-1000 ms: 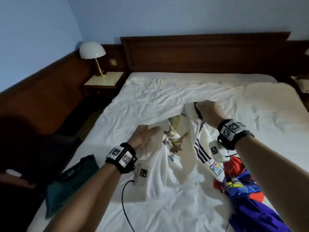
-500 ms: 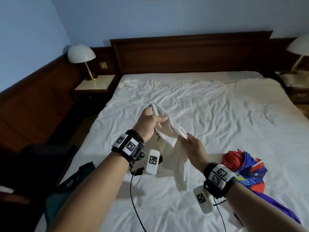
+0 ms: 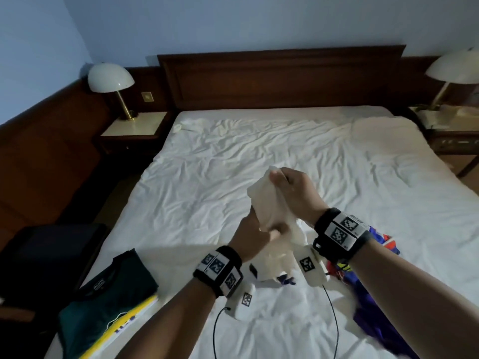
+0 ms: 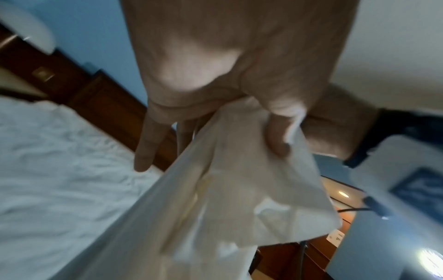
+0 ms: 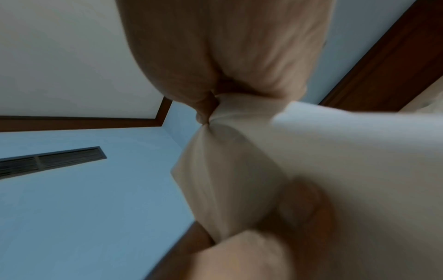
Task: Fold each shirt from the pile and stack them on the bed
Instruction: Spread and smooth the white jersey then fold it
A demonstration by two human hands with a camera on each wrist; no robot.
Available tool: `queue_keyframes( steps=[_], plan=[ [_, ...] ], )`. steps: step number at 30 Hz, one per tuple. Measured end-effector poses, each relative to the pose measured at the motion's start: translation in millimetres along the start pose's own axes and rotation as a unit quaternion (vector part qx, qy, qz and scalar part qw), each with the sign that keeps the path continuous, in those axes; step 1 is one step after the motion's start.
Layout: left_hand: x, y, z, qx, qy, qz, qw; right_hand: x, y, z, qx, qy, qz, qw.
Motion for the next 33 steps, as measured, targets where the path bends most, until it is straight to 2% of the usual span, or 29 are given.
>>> queue_keyframes(
  steps=[2,5,7,9,13,16,19,22,25,28,31,33],
  plan=[
    [14,12,-4,-0.034,-0.056,0.031,0.997,4,-11,4,0.0,-0.021,-0.005,1.0],
    [38,18,-12,-0.061,-0.125,0.027,0.99,7,-43,18,-0.011,-0.075,-0.036,0.997],
    [52,25,-23,-0.054,-0.167,0.029,0.984,1,-77,30,-0.014,-0.095,-0.072,0.993],
    [63,37,-42,-0.009,-0.183,0.021,0.983,-15,-122,43,-0.066,-0.086,-0.1,0.989],
    [79,78,-102,0.087,-0.126,0.047,0.987,-56,-237,74,-0.251,0.003,-0.145,0.957],
    [84,119,-154,0.162,-0.053,0.093,0.981,-81,-318,93,-0.391,0.086,-0.158,0.903],
    [86,174,-204,0.213,-0.014,0.167,0.963,-95,-385,96,-0.489,0.204,-0.125,0.839],
    [80,222,-248,0.262,0.027,0.217,0.94,-86,-442,88,-0.524,0.276,-0.065,0.803],
    [70,264,-279,0.318,0.068,0.252,0.912,-69,-484,76,-0.557,0.3,0.027,0.774],
    [62,296,-296,0.32,0.078,0.283,0.901,-50,-513,76,-0.595,0.293,0.058,0.746],
    [61,313,-305,0.346,0.081,0.27,0.895,-34,-546,88,-0.624,0.292,0.025,0.724],
    [63,316,-309,0.362,0.081,0.255,0.893,-28,-555,102,-0.621,0.285,-0.024,0.73]
  ],
)
Point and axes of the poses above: each hand's wrist, its own x-axis towards the middle knuckle, its own z-axis out of the back of the hand, y = z × x, the point moved 4 cm from there along x, towards the middle knuckle, and after that the axes turned 11 degrees about -y, right-handed, at the moved point
